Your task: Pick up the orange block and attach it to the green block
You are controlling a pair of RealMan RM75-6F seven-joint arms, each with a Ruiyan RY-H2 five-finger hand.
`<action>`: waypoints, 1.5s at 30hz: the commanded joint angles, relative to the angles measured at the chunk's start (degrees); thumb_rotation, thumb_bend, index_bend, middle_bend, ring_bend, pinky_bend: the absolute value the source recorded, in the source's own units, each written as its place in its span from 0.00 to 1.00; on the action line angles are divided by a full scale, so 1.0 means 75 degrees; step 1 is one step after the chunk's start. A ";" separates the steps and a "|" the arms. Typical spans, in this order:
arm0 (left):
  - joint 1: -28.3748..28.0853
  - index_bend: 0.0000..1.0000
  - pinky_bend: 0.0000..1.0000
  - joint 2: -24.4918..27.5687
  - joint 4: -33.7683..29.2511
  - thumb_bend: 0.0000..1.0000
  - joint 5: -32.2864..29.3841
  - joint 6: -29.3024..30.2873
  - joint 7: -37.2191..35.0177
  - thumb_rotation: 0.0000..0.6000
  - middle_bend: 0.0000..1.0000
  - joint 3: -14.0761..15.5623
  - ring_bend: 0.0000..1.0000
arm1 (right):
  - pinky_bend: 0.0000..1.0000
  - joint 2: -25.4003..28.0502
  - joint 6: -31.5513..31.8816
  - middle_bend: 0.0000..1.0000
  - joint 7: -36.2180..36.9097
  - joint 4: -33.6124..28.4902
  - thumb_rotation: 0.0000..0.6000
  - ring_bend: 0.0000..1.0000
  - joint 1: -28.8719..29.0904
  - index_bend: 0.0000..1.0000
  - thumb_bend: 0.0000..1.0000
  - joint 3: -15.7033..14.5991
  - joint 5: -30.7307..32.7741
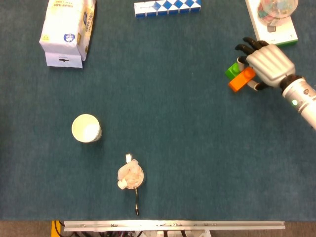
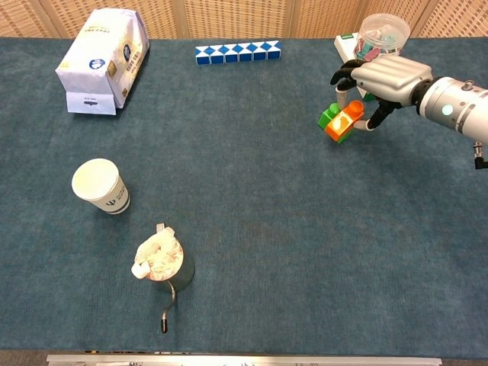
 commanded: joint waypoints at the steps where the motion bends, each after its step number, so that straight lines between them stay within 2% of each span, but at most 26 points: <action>1: 0.0004 0.58 0.61 -0.0004 0.0006 0.57 -0.0007 -0.0004 0.0001 1.00 0.51 0.0002 0.40 | 0.21 0.0012 0.0017 0.17 0.0027 -0.0022 1.00 0.06 0.0001 0.60 0.25 -0.0002 -0.0019; 4: 0.0007 0.58 0.61 -0.0001 0.0004 0.57 -0.0002 -0.0002 0.0001 1.00 0.51 0.0005 0.40 | 0.21 0.0054 0.0066 0.17 0.0053 -0.0084 1.00 0.06 -0.0005 0.59 0.25 -0.0005 -0.0058; 6: 0.0005 0.58 0.61 0.0005 -0.0009 0.57 -0.0004 -0.0008 0.0004 1.00 0.51 0.0004 0.40 | 0.21 0.0095 0.0093 0.17 0.0071 -0.0145 1.00 0.06 -0.0010 0.55 0.25 -0.0010 -0.0083; 13: -0.0003 0.58 0.61 0.0007 -0.0012 0.58 0.0004 -0.0036 0.0009 1.00 0.51 0.0016 0.40 | 0.21 0.0267 0.0116 0.17 0.0089 -0.0377 1.00 0.05 -0.0012 0.25 0.25 -0.0022 -0.0116; 17: -0.0002 0.58 0.61 0.0008 -0.0011 0.58 0.0014 -0.0032 0.0002 1.00 0.51 0.0017 0.40 | 0.21 0.0326 0.0095 0.17 0.0057 -0.0440 1.00 0.05 -0.0006 0.17 0.24 -0.0013 -0.0078; 22: 0.0006 0.58 0.61 0.0016 -0.0035 0.57 0.0035 -0.0004 0.0012 1.00 0.51 0.0021 0.40 | 0.21 0.0468 0.0255 0.17 0.0019 -0.0652 1.00 0.05 -0.0076 0.14 0.24 -0.0016 -0.0108; 28: 0.0034 0.58 0.61 0.0033 -0.0118 0.58 0.0185 0.0132 0.0061 1.00 0.51 0.0058 0.40 | 0.21 0.1144 0.0994 0.17 -0.0223 -0.1606 1.00 0.05 -0.0452 0.14 0.23 -0.0006 -0.0195; 33: 0.0034 0.58 0.61 0.0056 -0.0216 0.58 0.0424 0.0300 0.0045 1.00 0.51 0.0086 0.40 | 0.21 0.1748 0.1957 0.18 -0.0593 -0.2666 1.00 0.05 -0.1118 0.14 0.20 0.0046 0.0104; 38: 0.0000 0.58 0.61 -0.0018 -0.0155 0.57 0.0734 0.0484 -0.0070 1.00 0.51 0.0109 0.40 | 0.21 0.2228 0.3123 0.18 -0.0915 -0.3510 1.00 0.05 -0.1930 0.14 0.20 -0.0068 0.0104; 45: 0.0025 0.58 0.61 -0.0255 0.0049 0.58 0.1289 0.1144 -0.0157 1.00 0.51 0.0078 0.40 | 0.21 0.2671 0.4939 0.19 -0.0716 -0.4099 1.00 0.05 -0.3115 0.14 0.20 -0.0179 -0.0288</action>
